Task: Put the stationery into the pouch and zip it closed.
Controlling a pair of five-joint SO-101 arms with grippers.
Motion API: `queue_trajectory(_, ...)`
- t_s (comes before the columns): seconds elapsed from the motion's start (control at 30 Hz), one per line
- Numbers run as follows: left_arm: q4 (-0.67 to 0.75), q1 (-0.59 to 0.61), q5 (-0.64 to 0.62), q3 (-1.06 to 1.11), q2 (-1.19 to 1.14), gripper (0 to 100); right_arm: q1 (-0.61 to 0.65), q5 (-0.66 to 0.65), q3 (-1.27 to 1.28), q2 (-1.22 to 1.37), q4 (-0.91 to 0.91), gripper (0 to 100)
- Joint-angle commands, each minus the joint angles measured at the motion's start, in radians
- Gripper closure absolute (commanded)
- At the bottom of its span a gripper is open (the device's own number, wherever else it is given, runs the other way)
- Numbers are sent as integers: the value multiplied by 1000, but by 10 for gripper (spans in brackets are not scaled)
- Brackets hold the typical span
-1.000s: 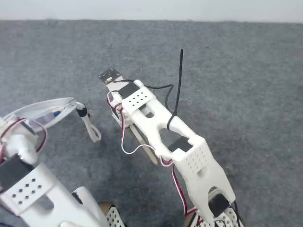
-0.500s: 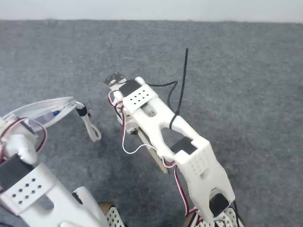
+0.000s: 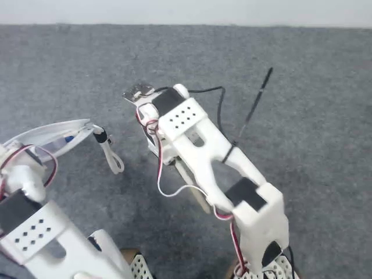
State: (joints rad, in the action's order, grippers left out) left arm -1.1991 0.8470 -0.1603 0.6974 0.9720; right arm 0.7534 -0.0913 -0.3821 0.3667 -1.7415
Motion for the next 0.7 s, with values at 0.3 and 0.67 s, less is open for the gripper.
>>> queue_trajectory(0.3,71,-48,0,2,48,989,-2,-12,367,-510,217,993)
queue_trajectory(0.67,40,-226,-2,-2,49,989,-77,-3,493,-832,351,993)
